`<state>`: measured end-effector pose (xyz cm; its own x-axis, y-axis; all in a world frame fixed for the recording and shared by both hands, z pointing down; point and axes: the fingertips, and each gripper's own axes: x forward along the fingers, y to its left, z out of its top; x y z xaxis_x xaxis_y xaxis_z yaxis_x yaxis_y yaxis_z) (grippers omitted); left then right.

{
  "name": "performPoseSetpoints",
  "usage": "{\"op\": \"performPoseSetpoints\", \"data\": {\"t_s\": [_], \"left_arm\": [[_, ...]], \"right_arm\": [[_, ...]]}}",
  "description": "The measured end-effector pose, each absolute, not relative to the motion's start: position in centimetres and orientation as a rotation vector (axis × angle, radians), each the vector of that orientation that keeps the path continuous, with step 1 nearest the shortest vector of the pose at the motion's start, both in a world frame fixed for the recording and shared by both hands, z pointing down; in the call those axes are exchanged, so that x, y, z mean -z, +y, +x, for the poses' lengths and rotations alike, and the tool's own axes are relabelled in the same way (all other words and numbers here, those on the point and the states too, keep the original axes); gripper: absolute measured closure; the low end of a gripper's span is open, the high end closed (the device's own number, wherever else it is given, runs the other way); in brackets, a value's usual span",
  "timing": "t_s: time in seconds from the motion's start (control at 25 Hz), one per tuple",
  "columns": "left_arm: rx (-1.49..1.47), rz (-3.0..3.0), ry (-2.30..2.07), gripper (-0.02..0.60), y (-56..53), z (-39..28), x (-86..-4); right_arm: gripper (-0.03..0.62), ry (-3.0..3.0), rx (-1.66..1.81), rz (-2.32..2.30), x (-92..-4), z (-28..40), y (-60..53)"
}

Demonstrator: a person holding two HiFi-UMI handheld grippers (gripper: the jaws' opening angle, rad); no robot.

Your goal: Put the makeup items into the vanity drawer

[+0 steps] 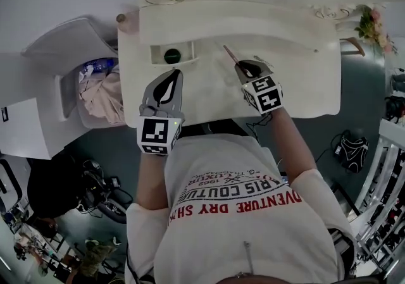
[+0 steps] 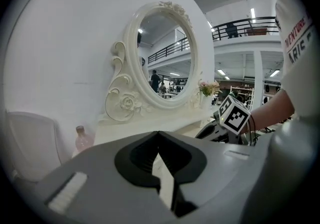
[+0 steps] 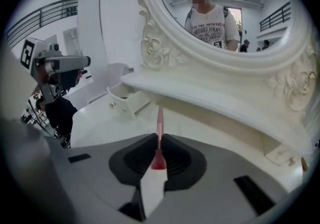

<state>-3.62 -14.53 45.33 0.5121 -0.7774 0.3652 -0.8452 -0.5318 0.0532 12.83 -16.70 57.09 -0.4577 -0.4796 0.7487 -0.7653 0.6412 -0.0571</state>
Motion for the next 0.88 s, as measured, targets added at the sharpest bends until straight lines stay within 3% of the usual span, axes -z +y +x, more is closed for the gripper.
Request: {"op": "performPoseSetpoints", "data": {"t_s": [0.52,0.88], "left_arm": [[-0.417,2.506,-1.491,0.571,-15.3,-14.6,-43.2],[-0.434,2.450,-1.557,0.571,-14.4,-19.7,-43.8]], "right_arm": [[0.543,-2.318,-0.318,0.739,-51.9,-3.1,-19.6],[0.542,-2.265,-0.234,0.589,-54.3,-8.1,-19.3]]}}
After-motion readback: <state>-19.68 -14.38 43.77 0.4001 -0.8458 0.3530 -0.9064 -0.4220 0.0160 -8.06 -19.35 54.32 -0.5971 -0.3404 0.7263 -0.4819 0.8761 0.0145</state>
